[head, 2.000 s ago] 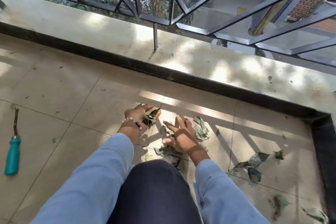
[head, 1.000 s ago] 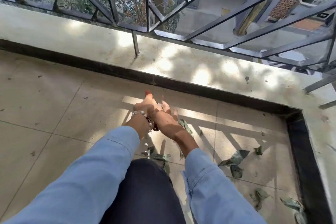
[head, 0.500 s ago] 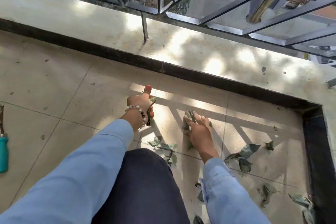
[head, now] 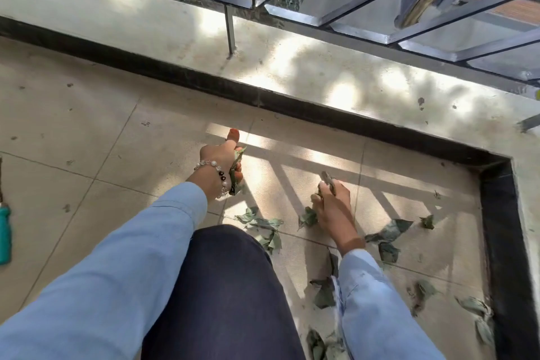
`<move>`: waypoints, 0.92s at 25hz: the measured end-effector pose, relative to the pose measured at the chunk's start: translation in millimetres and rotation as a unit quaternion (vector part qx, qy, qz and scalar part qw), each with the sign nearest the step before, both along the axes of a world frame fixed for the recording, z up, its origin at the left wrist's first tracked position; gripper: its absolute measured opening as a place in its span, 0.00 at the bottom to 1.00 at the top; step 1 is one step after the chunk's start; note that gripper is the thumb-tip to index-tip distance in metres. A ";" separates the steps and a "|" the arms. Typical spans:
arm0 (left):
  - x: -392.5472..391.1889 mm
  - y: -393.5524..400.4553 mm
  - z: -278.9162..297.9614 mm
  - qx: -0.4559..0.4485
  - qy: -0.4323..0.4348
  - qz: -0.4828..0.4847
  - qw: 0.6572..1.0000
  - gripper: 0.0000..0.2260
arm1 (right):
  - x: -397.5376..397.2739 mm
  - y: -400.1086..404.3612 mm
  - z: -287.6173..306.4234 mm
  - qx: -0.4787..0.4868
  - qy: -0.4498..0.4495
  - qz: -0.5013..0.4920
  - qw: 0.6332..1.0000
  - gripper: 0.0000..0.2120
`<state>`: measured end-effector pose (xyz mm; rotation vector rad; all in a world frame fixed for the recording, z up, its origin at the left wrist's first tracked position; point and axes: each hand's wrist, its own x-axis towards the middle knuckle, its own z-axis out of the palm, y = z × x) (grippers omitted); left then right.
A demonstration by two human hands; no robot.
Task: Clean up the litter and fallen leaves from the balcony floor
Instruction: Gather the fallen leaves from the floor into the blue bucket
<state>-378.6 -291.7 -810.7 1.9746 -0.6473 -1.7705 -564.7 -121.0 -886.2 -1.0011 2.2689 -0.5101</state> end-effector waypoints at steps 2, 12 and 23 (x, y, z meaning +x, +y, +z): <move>8.1 2.1 -5.9 0.015 0.025 -0.011 1.000 0.19 | 6.2 14.4 -12.0 0.078 0.104 0.188 0.973 0.25; 29.6 21.4 -8.4 0.027 0.023 -0.031 0.999 0.18 | 46.5 24.2 7.3 -0.126 -0.061 0.024 0.990 0.10; 38.6 24.0 -5.7 0.017 0.033 -0.024 0.999 0.18 | 108.6 31.5 -31.5 -0.091 -0.031 0.195 0.976 0.21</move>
